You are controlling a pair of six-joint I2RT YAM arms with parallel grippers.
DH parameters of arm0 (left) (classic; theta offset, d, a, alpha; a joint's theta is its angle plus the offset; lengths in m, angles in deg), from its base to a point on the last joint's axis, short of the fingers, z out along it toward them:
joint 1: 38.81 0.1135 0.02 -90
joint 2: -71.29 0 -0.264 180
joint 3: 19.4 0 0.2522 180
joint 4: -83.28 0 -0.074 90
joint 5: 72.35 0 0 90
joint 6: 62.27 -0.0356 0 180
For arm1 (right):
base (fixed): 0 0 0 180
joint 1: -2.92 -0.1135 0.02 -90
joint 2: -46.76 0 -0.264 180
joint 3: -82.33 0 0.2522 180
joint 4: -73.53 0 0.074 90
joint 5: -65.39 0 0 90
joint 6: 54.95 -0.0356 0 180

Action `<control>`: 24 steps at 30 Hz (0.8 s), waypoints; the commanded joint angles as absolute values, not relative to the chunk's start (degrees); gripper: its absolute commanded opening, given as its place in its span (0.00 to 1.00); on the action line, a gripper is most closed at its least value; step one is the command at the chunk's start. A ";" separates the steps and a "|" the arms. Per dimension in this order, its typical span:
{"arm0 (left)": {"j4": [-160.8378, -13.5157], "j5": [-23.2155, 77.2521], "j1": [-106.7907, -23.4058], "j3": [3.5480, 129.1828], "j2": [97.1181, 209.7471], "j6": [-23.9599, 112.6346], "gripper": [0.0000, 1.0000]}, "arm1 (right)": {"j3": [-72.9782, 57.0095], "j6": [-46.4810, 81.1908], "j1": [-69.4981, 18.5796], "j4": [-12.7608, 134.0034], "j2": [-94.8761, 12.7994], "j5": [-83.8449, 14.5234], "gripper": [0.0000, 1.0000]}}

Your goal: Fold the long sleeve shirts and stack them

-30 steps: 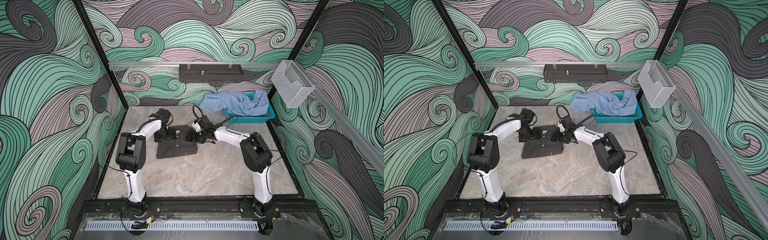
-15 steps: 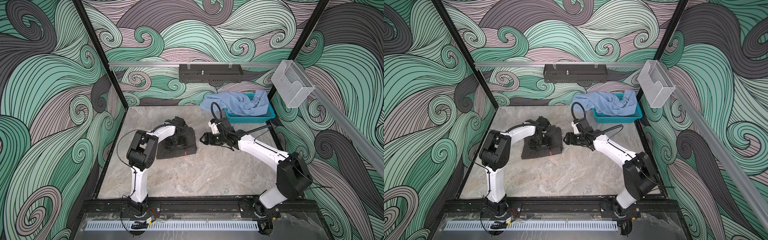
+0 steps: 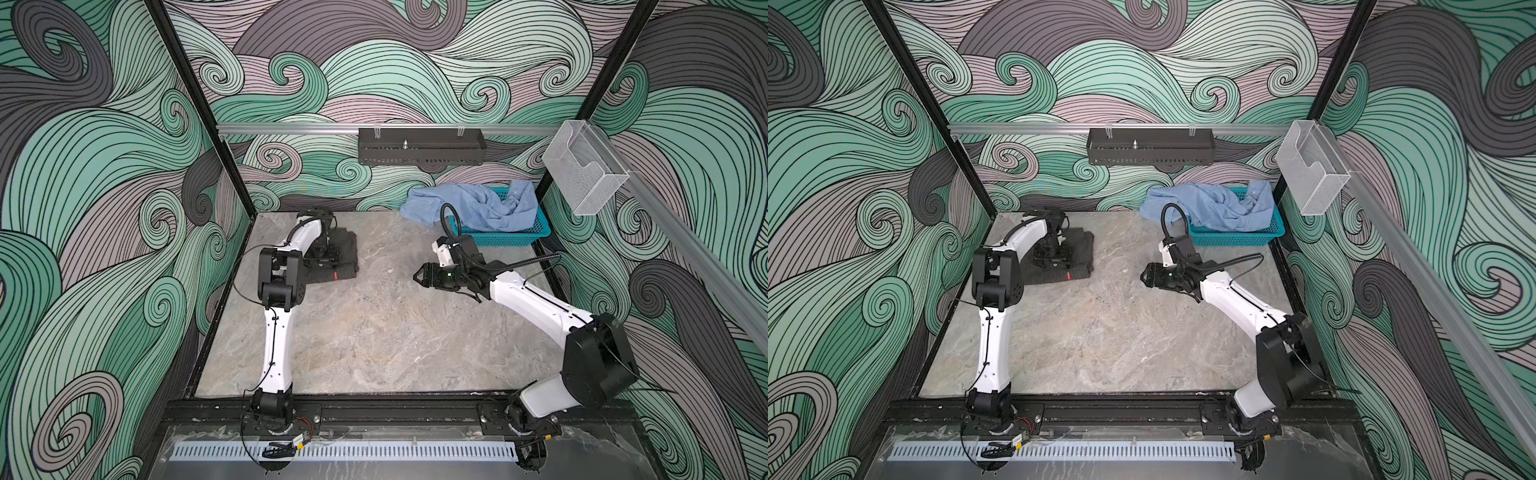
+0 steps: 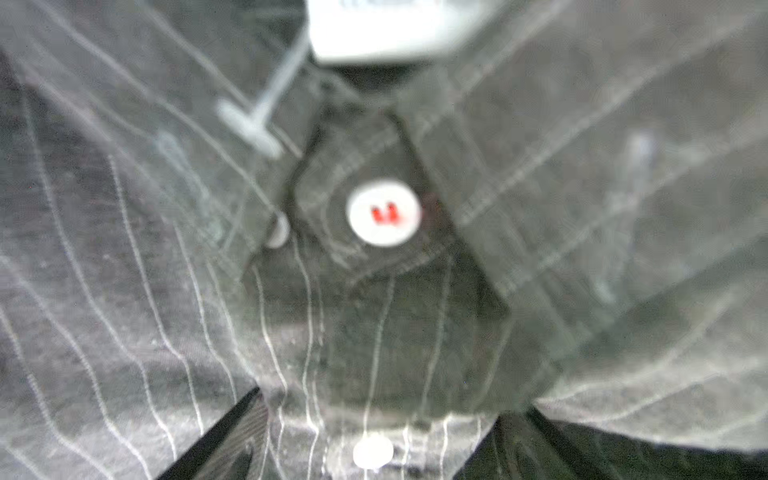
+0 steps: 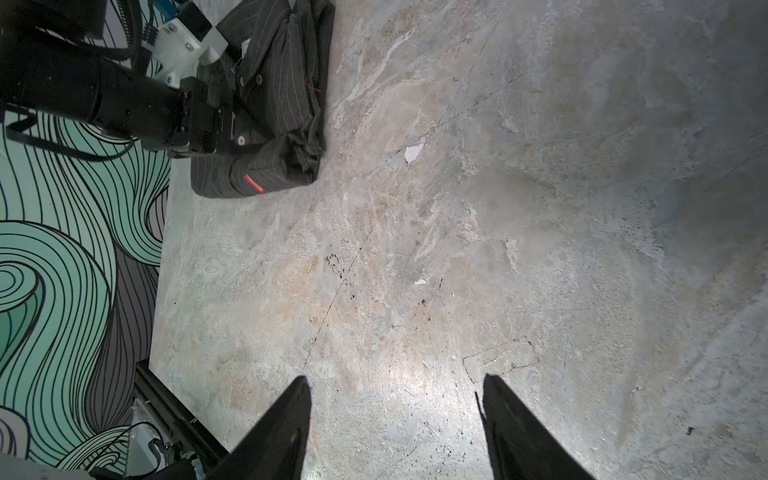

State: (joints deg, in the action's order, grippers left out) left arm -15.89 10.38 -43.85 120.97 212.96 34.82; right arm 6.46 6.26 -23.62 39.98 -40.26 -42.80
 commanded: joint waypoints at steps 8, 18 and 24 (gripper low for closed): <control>-16.06 5.97 -36.52 144.32 228.09 20.96 0.93 | 6.91 8.33 -19.67 41.39 -39.85 -43.50 0.66; -37.44 12.78 -38.86 107.24 187.45 30.18 0.98 | 20.92 18.03 -18.85 57.75 -26.44 -24.16 0.74; -78.30 10.70 -38.81 59.08 152.34 38.31 0.98 | 34.03 31.25 -17.22 73.07 -18.04 -6.70 0.91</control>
State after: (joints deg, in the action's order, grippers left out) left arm -55.10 12.02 -39.23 70.72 162.07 32.83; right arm 29.89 22.26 -18.00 61.71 -20.13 -19.35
